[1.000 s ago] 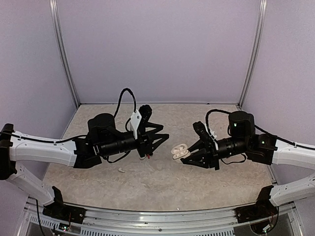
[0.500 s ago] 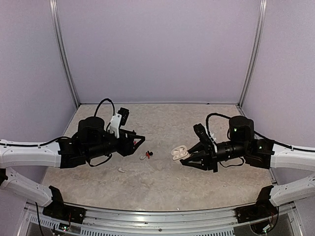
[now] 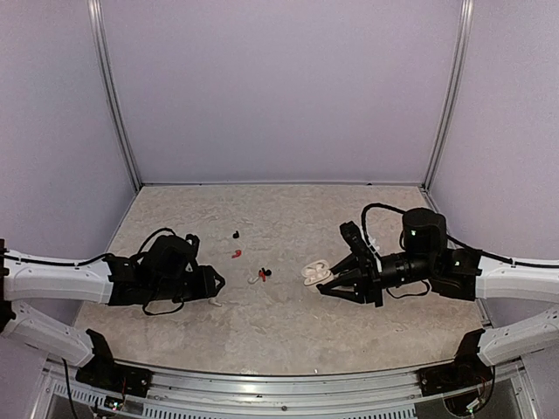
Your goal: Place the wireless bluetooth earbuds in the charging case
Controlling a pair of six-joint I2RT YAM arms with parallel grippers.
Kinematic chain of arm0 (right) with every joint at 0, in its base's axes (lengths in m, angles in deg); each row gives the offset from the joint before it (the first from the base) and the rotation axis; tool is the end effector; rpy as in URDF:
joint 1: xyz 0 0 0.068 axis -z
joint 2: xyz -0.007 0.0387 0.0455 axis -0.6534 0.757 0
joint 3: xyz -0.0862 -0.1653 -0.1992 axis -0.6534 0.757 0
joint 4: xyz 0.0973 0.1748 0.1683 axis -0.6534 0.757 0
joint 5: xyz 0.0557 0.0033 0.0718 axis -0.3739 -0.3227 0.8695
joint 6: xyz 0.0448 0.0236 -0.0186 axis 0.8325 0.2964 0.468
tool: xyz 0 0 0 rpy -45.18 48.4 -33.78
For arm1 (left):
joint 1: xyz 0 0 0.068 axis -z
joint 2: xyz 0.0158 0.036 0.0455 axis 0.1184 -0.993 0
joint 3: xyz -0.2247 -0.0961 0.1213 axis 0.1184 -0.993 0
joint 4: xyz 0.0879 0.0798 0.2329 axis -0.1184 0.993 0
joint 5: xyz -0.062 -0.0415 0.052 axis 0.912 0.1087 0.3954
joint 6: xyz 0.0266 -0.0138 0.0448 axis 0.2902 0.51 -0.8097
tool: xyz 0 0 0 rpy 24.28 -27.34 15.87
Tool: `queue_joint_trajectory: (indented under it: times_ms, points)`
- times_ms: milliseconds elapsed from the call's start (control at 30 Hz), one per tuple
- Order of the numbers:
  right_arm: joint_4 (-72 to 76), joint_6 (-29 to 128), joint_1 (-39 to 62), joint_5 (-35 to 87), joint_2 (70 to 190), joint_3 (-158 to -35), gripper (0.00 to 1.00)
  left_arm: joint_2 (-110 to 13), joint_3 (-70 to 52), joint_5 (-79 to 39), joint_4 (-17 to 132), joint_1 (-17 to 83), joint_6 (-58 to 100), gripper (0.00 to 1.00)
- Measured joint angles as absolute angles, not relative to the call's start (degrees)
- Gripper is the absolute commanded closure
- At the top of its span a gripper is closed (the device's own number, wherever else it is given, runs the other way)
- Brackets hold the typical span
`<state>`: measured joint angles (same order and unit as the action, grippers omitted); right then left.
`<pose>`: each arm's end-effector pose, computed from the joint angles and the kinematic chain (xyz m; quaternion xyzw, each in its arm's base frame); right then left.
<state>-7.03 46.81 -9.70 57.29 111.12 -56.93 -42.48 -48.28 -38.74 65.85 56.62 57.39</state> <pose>0.1356 0.1993 0.2623 -0.4784 0.6236 0.4937 0.3720 0.1597 -0.1791 0.1867 -0.0240 0.9147 -0.2424 0.3225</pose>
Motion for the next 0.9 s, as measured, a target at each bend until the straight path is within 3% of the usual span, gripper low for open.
queue_joint_trajectory:
  times_ms: [300, 900]
  points:
    - [-7.4, 46.8, -9.7, 57.0, 111.1, -56.6, 1.0, -46.8, -49.1, -37.4, 67.0, 50.2, 60.3, 0.6]
    - [-7.4, 46.6, -9.7, 55.9, 111.1, -56.4, 1.0, -57.1, -48.8, -30.7, 60.6, 49.4, 57.5, 0.67]
